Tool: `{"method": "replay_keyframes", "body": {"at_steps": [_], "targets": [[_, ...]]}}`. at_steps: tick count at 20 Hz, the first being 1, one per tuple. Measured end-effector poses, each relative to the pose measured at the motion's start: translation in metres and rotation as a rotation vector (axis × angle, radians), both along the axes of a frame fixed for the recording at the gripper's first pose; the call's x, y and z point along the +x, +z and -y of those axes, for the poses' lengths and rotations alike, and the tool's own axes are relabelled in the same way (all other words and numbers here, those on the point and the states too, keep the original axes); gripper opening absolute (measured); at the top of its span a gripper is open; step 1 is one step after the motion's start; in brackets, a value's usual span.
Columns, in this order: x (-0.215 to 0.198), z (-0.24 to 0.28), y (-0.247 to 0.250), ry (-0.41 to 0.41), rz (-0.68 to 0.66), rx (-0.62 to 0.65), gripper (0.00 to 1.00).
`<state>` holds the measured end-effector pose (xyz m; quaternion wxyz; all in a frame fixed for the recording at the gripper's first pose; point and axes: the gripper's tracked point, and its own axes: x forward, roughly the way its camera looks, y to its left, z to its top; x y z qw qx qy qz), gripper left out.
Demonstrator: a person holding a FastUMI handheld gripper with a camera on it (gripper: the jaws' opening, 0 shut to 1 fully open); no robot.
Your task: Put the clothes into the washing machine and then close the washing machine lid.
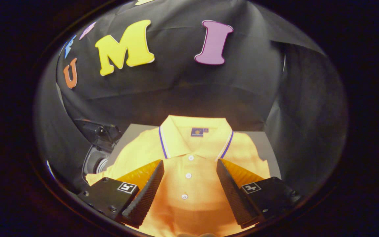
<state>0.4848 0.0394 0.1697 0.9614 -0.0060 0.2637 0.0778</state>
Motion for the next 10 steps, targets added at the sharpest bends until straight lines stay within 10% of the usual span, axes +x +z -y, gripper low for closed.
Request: {"method": "replay_keyframes", "body": {"at_steps": [10], "targets": [[0.0047, 0.0019, -0.0158, -0.015, -0.036, -0.093, 0.85]]}}
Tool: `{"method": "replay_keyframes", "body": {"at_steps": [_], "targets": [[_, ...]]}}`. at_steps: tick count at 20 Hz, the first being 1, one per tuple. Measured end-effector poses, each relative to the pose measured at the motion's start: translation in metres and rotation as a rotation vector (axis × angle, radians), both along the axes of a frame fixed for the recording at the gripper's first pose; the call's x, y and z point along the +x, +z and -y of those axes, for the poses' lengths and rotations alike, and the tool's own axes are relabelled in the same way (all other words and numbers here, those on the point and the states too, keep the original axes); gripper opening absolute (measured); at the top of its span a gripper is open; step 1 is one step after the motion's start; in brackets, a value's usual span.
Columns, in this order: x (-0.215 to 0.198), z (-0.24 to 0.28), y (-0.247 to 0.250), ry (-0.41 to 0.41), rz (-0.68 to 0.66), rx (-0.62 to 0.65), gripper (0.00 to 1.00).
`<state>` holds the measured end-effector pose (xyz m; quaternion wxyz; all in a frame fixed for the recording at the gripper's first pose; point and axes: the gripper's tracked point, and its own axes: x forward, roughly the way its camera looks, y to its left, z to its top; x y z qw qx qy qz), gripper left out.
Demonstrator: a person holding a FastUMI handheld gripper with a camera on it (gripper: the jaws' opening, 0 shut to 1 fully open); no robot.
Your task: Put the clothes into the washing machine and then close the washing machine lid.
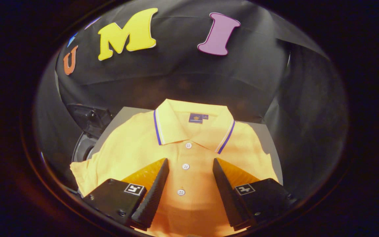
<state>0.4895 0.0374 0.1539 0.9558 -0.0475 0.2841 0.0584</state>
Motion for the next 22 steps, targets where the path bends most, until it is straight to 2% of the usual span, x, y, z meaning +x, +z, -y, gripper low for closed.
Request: {"method": "replay_keyframes", "body": {"at_steps": [1, 2, 5, 8, 9, 10, 13, 15, 22], "targets": [[0.001, -0.001, -0.001, 0.005, -0.003, 0.017, 0.84], [0.002, -0.002, -0.002, 0.002, 0.0, 0.021, 0.71], [0.0, -0.002, -0.003, -0.025, -0.017, 0.023, 0.63], [-0.004, -0.005, -0.002, -0.038, -0.007, -0.014, 0.23], [-0.004, -0.006, -0.003, -0.034, 0.023, -0.025, 0.21], [-0.005, -0.008, 0.0, -0.03, 0.054, -0.025, 0.11], [-0.021, -0.018, 0.001, 0.016, 0.059, 0.025, 0.07], [-0.028, -0.021, 0.013, 0.014, 0.086, 0.073, 0.06], [-0.071, -0.05, 0.091, 0.055, 0.214, 0.246, 0.06]]}}
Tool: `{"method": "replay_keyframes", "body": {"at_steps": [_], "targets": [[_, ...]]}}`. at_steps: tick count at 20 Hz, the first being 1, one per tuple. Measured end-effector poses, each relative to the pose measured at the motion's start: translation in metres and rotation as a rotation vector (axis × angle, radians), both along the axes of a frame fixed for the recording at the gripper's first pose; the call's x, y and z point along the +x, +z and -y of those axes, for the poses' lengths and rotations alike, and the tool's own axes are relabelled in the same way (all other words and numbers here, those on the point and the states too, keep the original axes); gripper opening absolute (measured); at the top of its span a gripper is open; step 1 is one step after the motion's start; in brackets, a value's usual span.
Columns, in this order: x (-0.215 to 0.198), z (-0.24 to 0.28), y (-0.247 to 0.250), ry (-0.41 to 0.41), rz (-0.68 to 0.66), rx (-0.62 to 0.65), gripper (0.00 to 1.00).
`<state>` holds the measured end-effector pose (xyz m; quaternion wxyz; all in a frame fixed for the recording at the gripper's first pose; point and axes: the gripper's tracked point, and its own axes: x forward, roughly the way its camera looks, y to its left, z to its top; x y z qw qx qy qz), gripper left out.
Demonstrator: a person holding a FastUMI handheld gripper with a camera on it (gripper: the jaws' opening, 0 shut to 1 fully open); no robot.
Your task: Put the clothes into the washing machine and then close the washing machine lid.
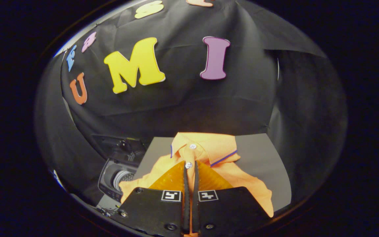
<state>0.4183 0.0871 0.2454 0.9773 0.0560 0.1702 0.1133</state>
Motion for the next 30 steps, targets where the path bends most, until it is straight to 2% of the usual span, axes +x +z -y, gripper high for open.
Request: {"method": "replay_keyframes", "body": {"at_steps": [7, 12, 18, 23, 30], "targets": [[-0.057, -0.041, 0.078, 0.074, 0.16, 0.085, 0.06], [-0.101, -0.097, 0.14, 0.151, 0.277, 0.1, 0.06], [-0.14, -0.175, 0.184, 0.241, 0.355, 0.128, 0.06], [-0.141, -0.247, 0.18, 0.309, 0.331, 0.149, 0.06], [-0.099, -0.336, 0.12, 0.435, 0.221, 0.106, 0.06]]}}
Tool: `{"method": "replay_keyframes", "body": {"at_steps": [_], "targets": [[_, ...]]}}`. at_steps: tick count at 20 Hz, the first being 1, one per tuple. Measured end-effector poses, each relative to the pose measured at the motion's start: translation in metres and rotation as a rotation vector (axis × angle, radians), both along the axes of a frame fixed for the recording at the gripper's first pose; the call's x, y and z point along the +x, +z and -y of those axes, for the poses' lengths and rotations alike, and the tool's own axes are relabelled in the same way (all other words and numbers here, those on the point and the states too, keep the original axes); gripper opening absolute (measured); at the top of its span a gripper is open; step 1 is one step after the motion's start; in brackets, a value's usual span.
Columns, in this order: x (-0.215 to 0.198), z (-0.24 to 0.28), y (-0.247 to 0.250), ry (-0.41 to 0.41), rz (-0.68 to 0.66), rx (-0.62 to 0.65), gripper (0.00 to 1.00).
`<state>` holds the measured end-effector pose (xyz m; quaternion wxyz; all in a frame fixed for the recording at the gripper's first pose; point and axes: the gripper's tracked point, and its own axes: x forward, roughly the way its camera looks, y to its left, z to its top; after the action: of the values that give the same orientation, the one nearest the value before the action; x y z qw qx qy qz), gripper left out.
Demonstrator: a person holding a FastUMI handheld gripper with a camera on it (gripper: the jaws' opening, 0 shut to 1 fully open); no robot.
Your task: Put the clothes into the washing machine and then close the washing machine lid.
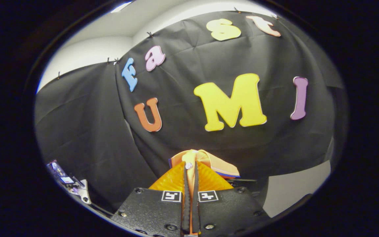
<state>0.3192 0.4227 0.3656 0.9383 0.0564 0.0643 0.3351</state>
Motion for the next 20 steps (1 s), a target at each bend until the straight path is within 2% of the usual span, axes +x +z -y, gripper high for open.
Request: {"method": "replay_keyframes", "body": {"at_steps": [7, 15, 20], "targets": [[0.055, -0.047, -0.098, 0.057, -0.162, -0.12, 0.06], [0.104, -0.068, -0.206, 0.041, -0.308, -0.274, 0.06], [0.115, -0.071, -0.281, 0.023, -0.37, -0.397, 0.06]]}}
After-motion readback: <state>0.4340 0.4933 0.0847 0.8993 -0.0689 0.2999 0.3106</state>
